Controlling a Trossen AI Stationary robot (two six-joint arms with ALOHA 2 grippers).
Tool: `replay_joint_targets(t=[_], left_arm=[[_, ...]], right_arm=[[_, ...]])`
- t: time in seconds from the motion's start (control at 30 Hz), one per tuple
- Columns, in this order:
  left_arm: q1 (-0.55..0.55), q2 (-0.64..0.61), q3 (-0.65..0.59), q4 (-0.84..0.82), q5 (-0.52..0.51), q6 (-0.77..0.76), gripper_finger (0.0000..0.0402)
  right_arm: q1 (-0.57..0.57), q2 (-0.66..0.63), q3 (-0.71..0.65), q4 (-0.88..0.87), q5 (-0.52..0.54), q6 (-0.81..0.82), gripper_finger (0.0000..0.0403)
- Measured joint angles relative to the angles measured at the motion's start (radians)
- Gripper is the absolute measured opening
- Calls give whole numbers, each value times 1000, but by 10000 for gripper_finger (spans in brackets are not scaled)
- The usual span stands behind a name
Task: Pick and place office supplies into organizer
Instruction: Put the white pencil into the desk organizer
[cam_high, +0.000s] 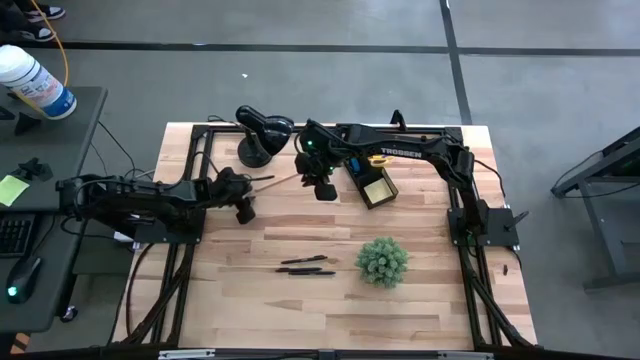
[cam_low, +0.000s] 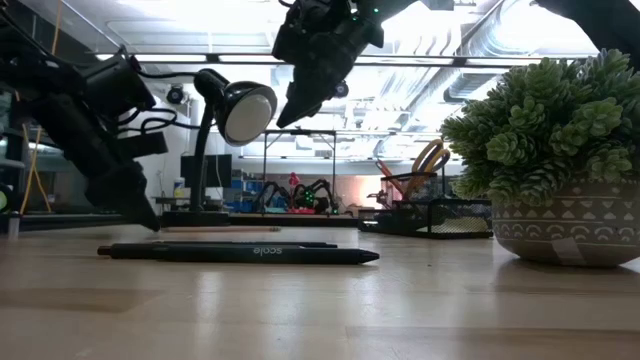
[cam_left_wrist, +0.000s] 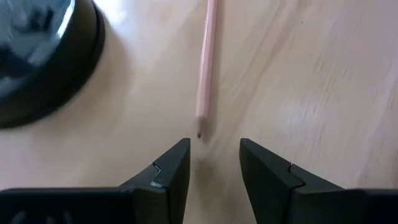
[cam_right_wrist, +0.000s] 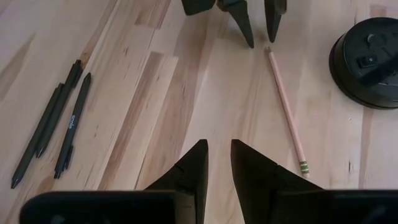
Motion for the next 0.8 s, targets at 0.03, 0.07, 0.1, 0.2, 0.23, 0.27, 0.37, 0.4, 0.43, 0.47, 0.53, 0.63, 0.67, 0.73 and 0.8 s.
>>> replay_joint_targets(t=[0.03, 0.07, 0.1, 0.2, 0.23, 0.27, 0.37, 0.4, 0.43, 0.47, 0.53, 0.63, 0.67, 0.73, 0.8], left_arm=[[0, -1, 0, 14, -3, 10, 126], [0, -1, 0, 28, -3, 21, 126], [0, -2, 0, 31, -3, 29, 127], [0, -1, 0, 19, -14, 32, 127], [0, -1, 0, 20, -18, 32, 126], [0, -2, 0, 21, -21, 32, 126], [0, -2, 0, 25, -32, 32, 126], [0, -2, 0, 25, -33, 33, 126], [0, -2, 0, 25, -33, 37, 126], [0, -2, 0, 25, -33, 39, 126], [0, -2, 0, 25, -33, 39, 126], [0, -2, 0, 25, -33, 39, 126], [0, -2, 0, 26, -33, 39, 126], [0, -2, 0, 29, -33, 38, 126], [0, -2, 0, 35, -33, 32, 126]], right_arm=[[0, 0, 0, 4, 0, 1, 67], [0, 0, 0, 6, 0, 1, 67], [0, 0, 0, 7, 0, 1, 67], [0, 0, 0, 15, 0, 6, 67], [0, 0, 0, 17, 0, 13, 67], [0, 0, 0, 22, 0, 20, 67], [0, 0, 0, 34, 0, 29, 67], [0, 0, 0, 39, -1, 33, 67], [0, 0, 0, 42, -4, 37, 67], [0, 0, 0, 43, -6, 39, 67], [0, 0, 0, 47, -7, 39, 67], [0, 0, 0, 49, -8, 39, 67], [0, 0, 0, 49, -8, 39, 67], [0, 0, 0, 49, -8, 39, 67], [0, 0, 0, 49, -8, 39, 67]])
